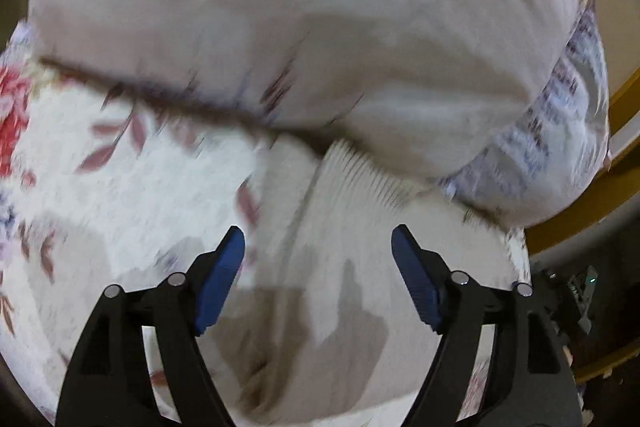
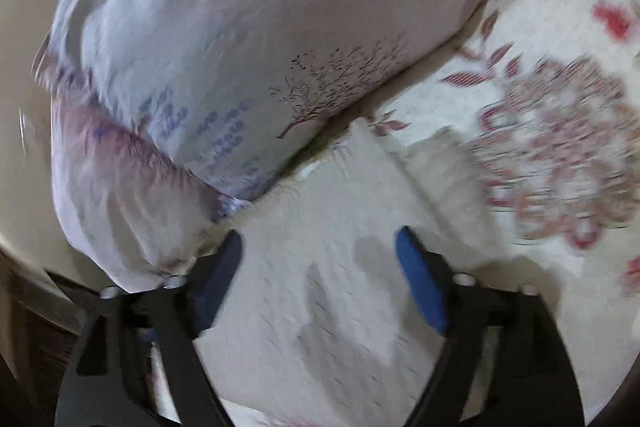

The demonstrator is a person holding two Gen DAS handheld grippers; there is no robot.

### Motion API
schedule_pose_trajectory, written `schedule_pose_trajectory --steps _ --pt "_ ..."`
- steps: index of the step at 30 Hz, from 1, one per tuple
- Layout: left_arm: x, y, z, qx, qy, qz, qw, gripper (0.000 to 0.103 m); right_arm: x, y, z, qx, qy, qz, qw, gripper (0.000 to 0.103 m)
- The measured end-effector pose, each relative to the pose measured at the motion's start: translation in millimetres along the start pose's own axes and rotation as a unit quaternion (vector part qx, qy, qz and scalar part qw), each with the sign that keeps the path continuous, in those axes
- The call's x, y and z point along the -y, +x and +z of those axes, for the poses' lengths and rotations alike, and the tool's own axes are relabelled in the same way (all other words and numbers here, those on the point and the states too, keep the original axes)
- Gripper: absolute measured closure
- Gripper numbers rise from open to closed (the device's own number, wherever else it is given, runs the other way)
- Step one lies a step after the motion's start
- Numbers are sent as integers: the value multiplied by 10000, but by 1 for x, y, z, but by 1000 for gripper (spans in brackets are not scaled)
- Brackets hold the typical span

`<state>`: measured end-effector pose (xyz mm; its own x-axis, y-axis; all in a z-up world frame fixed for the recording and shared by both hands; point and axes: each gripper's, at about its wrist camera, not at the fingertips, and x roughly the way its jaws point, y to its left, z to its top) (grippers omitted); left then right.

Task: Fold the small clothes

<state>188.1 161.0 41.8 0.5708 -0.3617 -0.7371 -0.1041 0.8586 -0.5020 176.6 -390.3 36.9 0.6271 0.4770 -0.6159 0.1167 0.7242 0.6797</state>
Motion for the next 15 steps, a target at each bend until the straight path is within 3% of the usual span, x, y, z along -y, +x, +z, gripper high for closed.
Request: schedule_pose_trajectory --steps 4,5,7,9,11,15 --pt "-10 24 -19 -516 -222 -126 9983 32 27 -17 -5 -90 250 114 9996 19" --pt "-6 29 -22 -370 -213 -110 9990 31 30 -18 -6 -115 311 138 9994 19" --pt "0 36 -27 -369 -268 -206 9987 53 34 -13 -6 -179 340 180 9991 19" --pt "0 46 -26 -470 -640 -413 9960 85 32 -15 -6 -235 284 212 9991 19" --pt "6 44 -26 -348 -901 -568 9937 86 35 -23 -4 -280 227 228 9991 19" --pt "64 16 -24 -3 -584 -1345 9892 88 42 -45 3 -186 138 254 9994 19"
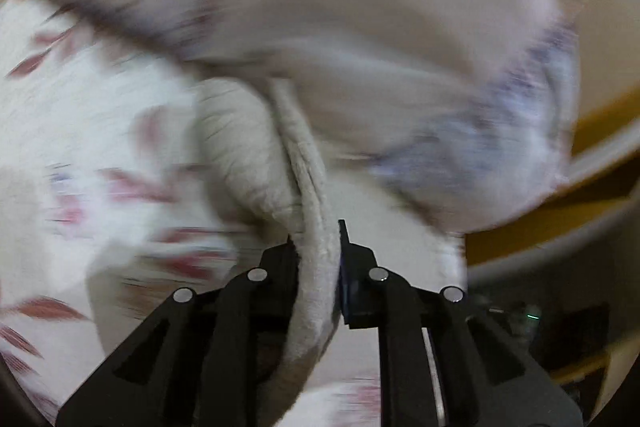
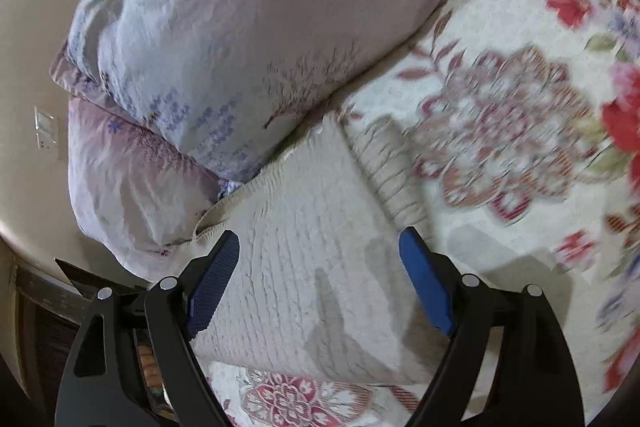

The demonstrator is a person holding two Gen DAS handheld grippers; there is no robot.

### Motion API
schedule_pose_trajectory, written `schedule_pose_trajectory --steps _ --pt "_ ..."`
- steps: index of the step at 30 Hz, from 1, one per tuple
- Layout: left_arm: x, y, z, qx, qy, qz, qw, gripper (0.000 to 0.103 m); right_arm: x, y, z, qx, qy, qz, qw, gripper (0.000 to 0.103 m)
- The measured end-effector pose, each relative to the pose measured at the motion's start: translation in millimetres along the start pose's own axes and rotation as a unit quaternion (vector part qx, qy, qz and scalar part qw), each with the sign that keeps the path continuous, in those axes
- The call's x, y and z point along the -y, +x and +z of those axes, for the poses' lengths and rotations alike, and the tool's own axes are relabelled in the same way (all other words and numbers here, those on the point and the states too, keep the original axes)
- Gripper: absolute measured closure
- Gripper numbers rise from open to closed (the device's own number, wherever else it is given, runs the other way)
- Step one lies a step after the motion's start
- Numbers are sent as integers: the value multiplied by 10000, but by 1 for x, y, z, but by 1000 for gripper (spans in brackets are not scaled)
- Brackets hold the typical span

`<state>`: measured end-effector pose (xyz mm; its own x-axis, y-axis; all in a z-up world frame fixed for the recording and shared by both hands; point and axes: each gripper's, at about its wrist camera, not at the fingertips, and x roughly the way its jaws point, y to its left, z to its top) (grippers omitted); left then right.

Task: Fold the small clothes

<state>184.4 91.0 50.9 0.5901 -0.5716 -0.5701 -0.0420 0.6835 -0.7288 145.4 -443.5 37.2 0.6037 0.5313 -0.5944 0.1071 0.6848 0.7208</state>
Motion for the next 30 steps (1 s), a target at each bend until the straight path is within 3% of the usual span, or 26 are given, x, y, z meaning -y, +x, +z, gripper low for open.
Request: schedule_pose_trajectory --steps 3,5,8,10,11,13,14,15,16,18,21,23,25,26,27,29,30 --pt "79 24 -10 -166 492 -832 9952 88 8 -19 10 194 -6 -41 9998 19" --pt "132 63 -25 -491 720 -1345 9871 88 19 -30 19 312 87 -78 9994 19" --pt "190 132 -54 -1220 939 -1791 9717 81 30 -33 31 358 241 -98 9990 19" --pt "208 165 -72 -1769 956 -1863 9617 77 37 -27 39 178 358 -47 9992 16" --pt "208 169 -77 -1833 857 -1858 9615 74 41 -24 43 42 418 -16 9991 14" --pt "195 154 -74 -1527 864 -1744 9689 35 42 -15 45 -213 463 47 9987 7" --pt "179 135 -68 -1125 912 -1375 9798 27 43 -9 45 -330 478 96 9983 5" --pt "167 124 -65 -892 968 -1082 9854 23 43 -4 45 -444 479 128 9978 5" --pt "155 118 -61 -765 998 -770 9891 23 44 3 45 -590 469 128 9971 5" --pt "125 117 -55 -866 909 -23 9921 23 45 17 45 -820 475 146 9954 5" --pt "105 136 -61 -1340 823 359 9869 23 41 42 41 -1168 385 206 9922 8" --pt "100 149 -74 -1638 954 464 9808 22 37 55 36 -1289 227 125 9913 25" --pt "105 165 -85 -1722 1059 496 9781 20 29 60 32 -1268 17 57 9919 61" --pt "109 170 -89 -1598 1091 414 9802 19 28 61 29 -1260 36 21 9920 70" --pt "113 174 -91 -1524 1132 318 9813 33 28 60 28 -1223 82 96 9924 72" --pt "112 181 -92 -1571 1026 108 9822 48 17 52 25 -1071 35 208 9940 74" --pt "114 178 -90 -1558 1073 14 9819 63 9 48 23 -1018 -42 272 9944 75"
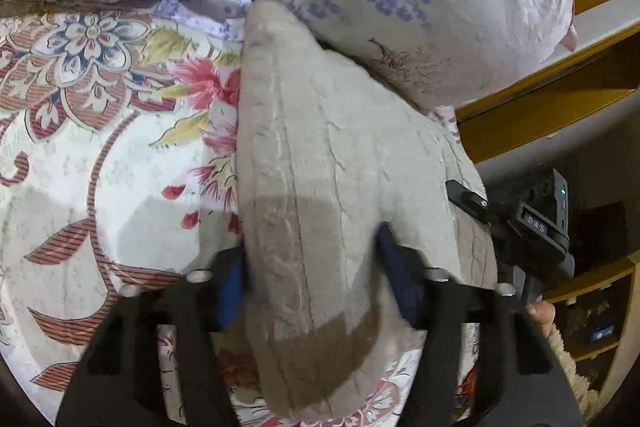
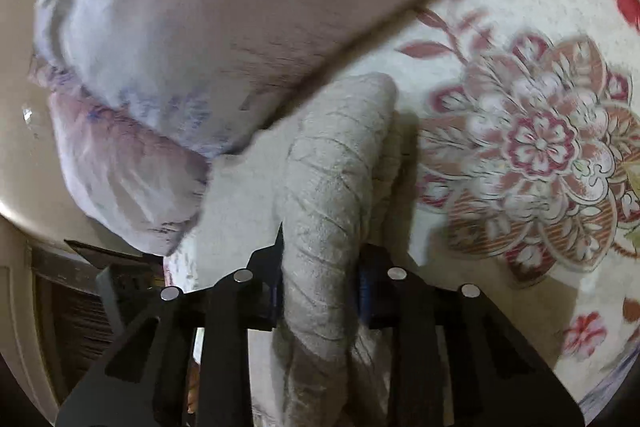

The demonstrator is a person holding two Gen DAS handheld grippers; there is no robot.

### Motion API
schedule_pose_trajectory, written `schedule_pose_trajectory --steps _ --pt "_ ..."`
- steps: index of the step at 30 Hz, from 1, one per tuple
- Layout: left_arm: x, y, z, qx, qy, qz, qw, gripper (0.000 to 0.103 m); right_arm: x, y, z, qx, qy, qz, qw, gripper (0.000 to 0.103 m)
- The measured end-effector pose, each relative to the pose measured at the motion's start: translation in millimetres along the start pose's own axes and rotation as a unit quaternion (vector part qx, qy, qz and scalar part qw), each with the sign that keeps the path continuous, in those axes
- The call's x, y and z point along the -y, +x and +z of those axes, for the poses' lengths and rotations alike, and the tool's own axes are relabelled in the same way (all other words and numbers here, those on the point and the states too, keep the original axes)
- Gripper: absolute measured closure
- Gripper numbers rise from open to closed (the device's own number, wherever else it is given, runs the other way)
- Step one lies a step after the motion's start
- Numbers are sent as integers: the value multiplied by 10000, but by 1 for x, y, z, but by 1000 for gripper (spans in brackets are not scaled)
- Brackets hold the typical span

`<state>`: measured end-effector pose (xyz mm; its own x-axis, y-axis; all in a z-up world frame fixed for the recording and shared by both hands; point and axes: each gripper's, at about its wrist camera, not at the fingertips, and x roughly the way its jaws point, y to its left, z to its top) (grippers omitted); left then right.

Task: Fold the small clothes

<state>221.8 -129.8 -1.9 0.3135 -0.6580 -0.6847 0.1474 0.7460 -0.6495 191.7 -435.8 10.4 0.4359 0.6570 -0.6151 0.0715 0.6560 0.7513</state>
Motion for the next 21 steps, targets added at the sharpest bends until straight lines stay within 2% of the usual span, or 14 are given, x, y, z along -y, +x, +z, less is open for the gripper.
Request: schedule_pose_trajectory --steps 2,3,6,7,9,10,11,12,14,15,16,18,20,21 --pt "-5 -26 1 88 249 -255 9993 66 -25 -6 -7 78 -289 216 9993 76" --pt "-4 -40 -1 169 413 -247 9987 66 -34 -6 -9 69 -410 304 9987 76" --pt "-15 -92 -10 544 730 5 9958 64 -67 6 -23 -72 -911 539 9944 76" --pt "-18 -95 -13 591 763 167 9952 60 -74 20 -26 -175 -1039 501 9932 76" --pt "-28 -96 -13 731 928 1160 9862 51 -79 55 -27 -432 -1087 117 9931 75" --pt "-36 -95 -12 744 956 1656 9787 48 -80 73 -29 -517 -1123 -334 9918 72" --pt "-42 -86 -10 674 925 2005 9730 40 -81 86 -31 -513 -1204 -807 9881 60" --pt "-45 -87 -10 715 841 1954 9745 35 -83 89 -33 -394 -1232 -1009 9865 55" --pt "-40 -101 -17 961 761 2005 9720 32 -96 66 -40 263 -1415 -1412 9795 54" --pt "-37 -111 -24 1103 868 2077 9681 21 -100 56 -44 445 -1520 -1445 9767 54" --pt "-36 -122 -32 1252 976 2189 9627 13 -107 38 -52 763 -1661 -1326 9742 53" --pt "-41 -139 -49 1407 1085 2290 9571 12 -116 19 -66 862 -1767 -755 9776 49" --pt "-51 -151 -68 1399 1046 2327 9567 11 -126 25 -83 555 -2010 -380 9773 47" --pt "-55 -153 -74 1396 1010 2330 9571 11 -128 41 -90 285 -2141 -471 9753 47"
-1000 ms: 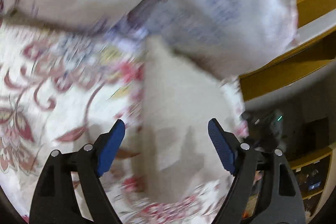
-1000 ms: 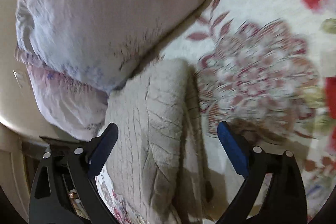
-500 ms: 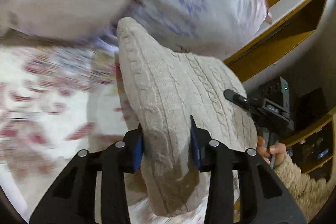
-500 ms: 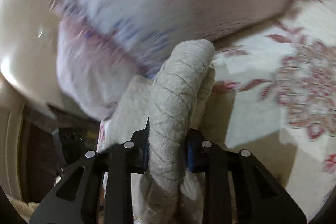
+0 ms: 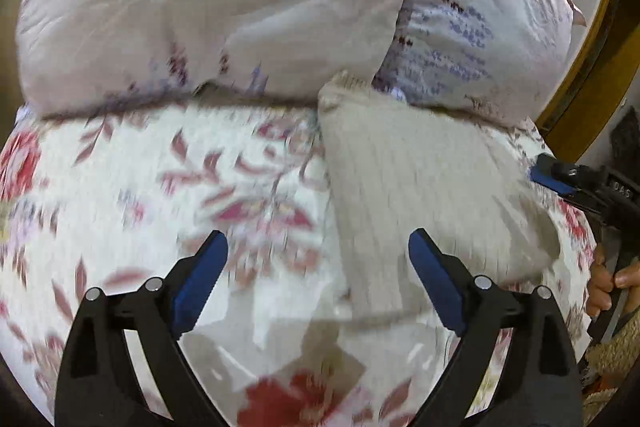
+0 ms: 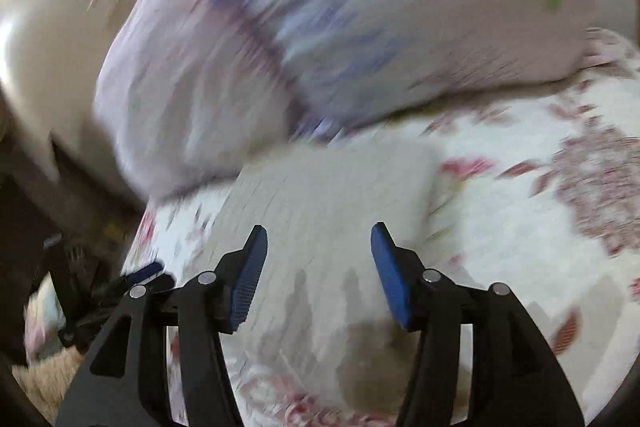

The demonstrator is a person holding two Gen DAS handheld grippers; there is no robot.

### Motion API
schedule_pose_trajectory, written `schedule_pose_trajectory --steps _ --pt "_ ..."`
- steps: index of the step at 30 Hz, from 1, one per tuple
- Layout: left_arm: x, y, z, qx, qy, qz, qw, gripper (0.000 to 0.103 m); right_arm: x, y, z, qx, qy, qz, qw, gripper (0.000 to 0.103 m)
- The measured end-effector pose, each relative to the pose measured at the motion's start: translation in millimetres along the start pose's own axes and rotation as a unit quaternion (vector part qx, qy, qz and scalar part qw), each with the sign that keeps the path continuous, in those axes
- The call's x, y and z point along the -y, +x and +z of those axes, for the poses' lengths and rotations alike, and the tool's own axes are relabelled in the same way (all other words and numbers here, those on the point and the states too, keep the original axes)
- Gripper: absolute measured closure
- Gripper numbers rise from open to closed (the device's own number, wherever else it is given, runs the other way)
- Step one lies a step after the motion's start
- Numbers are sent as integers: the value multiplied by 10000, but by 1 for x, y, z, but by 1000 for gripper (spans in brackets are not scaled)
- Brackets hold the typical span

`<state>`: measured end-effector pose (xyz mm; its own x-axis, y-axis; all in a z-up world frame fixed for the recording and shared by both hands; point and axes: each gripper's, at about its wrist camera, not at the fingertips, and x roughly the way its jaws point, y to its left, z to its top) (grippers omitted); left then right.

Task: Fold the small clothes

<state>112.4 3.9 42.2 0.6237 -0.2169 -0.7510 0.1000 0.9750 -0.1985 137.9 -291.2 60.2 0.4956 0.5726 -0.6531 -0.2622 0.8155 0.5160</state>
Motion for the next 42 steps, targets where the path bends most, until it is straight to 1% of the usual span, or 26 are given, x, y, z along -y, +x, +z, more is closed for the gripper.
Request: schedule_pose_trajectory --steps 1,2,3,4,6,7,8,9,10,11,14,15,16,17,19,21,23,27,42 --pt "-8 -6 -8 -12 -35 -17 10000 11 -2 15 -3 -205 -23 -276 9994 47" --pt "-5 -6 -16 -46 -61 -53 10000 11 2 35 -4 -455 37 -684 9966 48" --pt "-4 -6 -21 -96 -76 -70 9999 10 4 41 -4 -402 86 -728 9965 48" --pt "-1 -4 -26 -161 -65 -71 9998 10 6 40 -2 -148 170 -829 9963 48" --pt "7 -1 -37 -305 59 16 9995 8 1 37 2 -112 360 -1032 9939 47" --pt "14 1 -42 -358 171 106 9992 7 -8 28 -1 50 302 -1177 9926 39" --pt "16 1 -46 -368 244 147 9989 6 -21 17 -7 261 117 -1407 9896 15" --pt "20 2 -50 -383 319 186 9986 4 -31 0 -20 588 -87 -1687 9839 6" --pt "23 3 -52 -387 359 229 9983 3 -26 -13 -27 747 -136 -1762 9814 2" --pt "25 4 -55 -389 390 283 9981 3 -28 -25 -43 902 -178 -1829 9788 2" --pt "26 10 -61 -495 374 314 9976 3 -27 -24 -69 789 -109 -2052 9755 2" --pt "25 12 -62 -545 346 334 9974 3 -22 -28 -80 705 -102 -2104 9750 2" --pt "24 14 -64 -570 323 356 9972 3 -22 -23 -90 536 -117 -2190 9742 2" --pt "25 13 -66 -512 368 404 9972 2 -20 -15 -97 337 -99 -2202 9748 2" --pt "27 14 -70 -492 468 515 9964 2 -18 -4 -104 82 -55 -2170 9761 2" --pt "31 15 -74 -455 616 678 9948 2 -20 7 -105 -67 -178 -2261 9739 2" --pt "34 14 -79 -429 752 833 9928 2 -27 17 -105 -110 -428 -2401 9697 1" --pt "32 14 -79 -433 706 825 9931 2 -33 29 -103 -236 -664 -2613 9627 1" --pt "31 13 -80 -445 707 821 9931 2 -34 28 -105 -232 -651 -2624 9625 1"
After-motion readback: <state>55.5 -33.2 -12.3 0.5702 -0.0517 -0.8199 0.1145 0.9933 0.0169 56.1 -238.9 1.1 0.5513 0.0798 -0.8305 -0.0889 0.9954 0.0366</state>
